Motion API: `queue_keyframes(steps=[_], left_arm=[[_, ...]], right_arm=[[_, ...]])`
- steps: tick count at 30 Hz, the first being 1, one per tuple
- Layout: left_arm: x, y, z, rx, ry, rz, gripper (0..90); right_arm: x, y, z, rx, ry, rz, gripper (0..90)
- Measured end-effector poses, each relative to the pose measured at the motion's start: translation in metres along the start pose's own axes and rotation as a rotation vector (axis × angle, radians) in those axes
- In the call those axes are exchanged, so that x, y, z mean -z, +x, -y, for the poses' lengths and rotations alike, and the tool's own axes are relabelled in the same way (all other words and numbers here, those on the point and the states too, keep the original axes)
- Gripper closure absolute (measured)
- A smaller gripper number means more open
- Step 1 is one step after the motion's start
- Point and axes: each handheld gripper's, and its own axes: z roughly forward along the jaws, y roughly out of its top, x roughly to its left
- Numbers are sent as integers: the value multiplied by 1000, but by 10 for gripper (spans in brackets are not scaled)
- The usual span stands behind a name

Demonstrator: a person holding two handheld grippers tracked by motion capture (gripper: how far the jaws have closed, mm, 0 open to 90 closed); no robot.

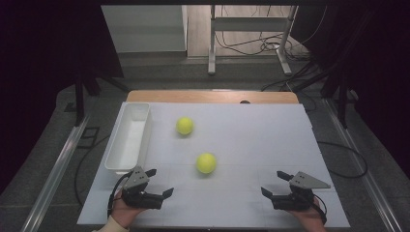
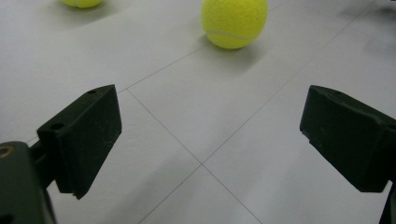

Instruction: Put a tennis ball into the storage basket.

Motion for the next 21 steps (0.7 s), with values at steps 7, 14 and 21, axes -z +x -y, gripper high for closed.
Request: queue_keyframes(steps=[7,14,21], left_arm=[[0,1,0,5,-2,1,65],[1,0,0,4,-7,0,67],[1,0,-1,3,-6,-1,68]], right_arm=[[0,1,0,6,5,-1,122],[-1,1,0,11,7,-3,123],[-1,1,0,15,12,-3,124]])
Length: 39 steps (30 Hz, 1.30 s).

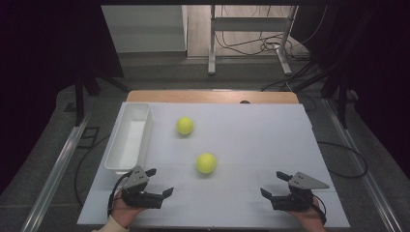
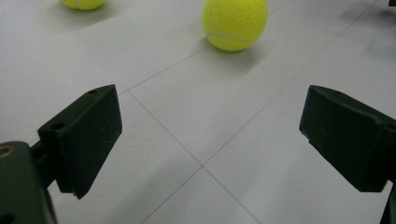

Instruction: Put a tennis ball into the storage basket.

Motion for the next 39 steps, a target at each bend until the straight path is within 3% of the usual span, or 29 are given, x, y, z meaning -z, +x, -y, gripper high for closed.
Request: queue_keyframes(steps=[12,25,39], left_arm=[[2,-3,-5,0,-10,6,71],[-4,-12,-27,-11,-3,11,73],[-14,-10,-51,-1,-1,30,73]], right_arm=[[0,2,-1,11,3,5,127],[0,3,-2,19,-4,-3,129],[-2,3,-1,16,6,2,132]])
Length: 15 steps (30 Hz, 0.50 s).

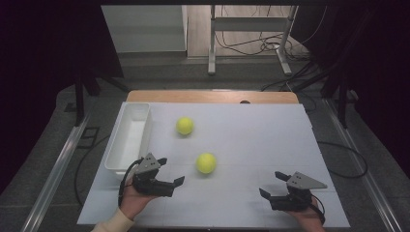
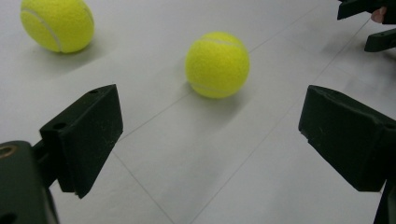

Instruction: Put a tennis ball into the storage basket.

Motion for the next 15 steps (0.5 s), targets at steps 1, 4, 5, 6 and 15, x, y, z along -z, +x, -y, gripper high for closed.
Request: queue_keyframes(steps=[1,4,5,6,15], left_arm=[[-1,0,-1,0,-1,-1,73],[-3,0,-6,-2,1,4,73],[-3,0,-8,-2,1,4,73],[-4,0,-9,-3,2,5,73],[-12,5,-17,8,15,9,72]], right_arm=[[0,0,0,5,-1,1,132],[1,0,0,4,0,2,132],[1,0,0,1,2,2,132],[1,-1,0,2,3,2,132],[1,-1,1,0,2,4,132]])
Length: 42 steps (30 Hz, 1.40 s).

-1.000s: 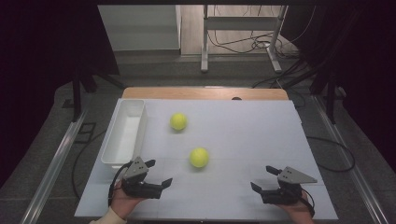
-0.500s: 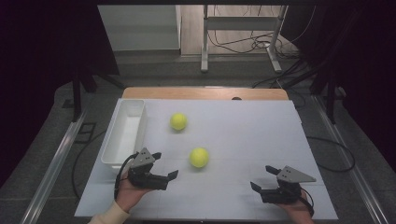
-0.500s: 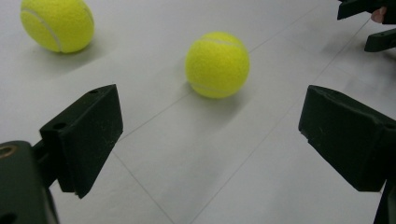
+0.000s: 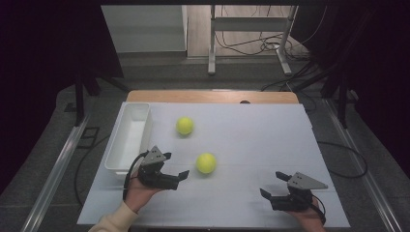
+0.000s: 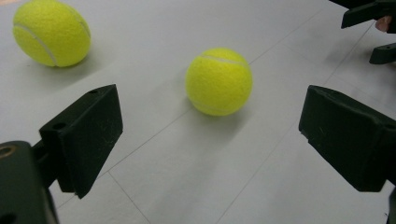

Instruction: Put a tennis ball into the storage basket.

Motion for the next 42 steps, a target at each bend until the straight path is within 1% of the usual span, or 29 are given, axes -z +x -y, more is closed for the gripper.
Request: queue_keyframes(steps=[5,10,16,19,21,22,24,25,28,31,37,42], left_arm=[[-2,2,-6,2,0,0,71],[-5,7,-13,13,8,0,70],[-11,10,-20,17,17,-3,70],[-14,12,-25,16,23,-11,69],[-17,16,-30,22,23,-19,69],[-17,16,-30,22,23,-19,70],[-20,20,-33,36,29,-18,70],[-22,22,-35,39,34,-24,70],[-26,26,-39,41,46,-33,69],[-30,30,-43,55,45,-42,70],[-35,38,-47,69,56,-56,70],[-39,44,-49,71,61,-69,70]], right_arm=[[0,0,0,4,5,1,132],[1,0,0,2,4,6,132],[0,0,0,2,5,2,132],[0,0,0,1,4,2,133],[0,0,0,0,4,2,132],[0,0,0,0,4,2,132],[-1,-1,0,1,6,2,133],[-1,-1,0,1,7,2,133],[-1,-1,0,3,6,1,133],[-1,-1,0,3,8,-1,133],[-2,-1,0,3,12,-3,133],[-2,-1,0,4,14,-2,133]])
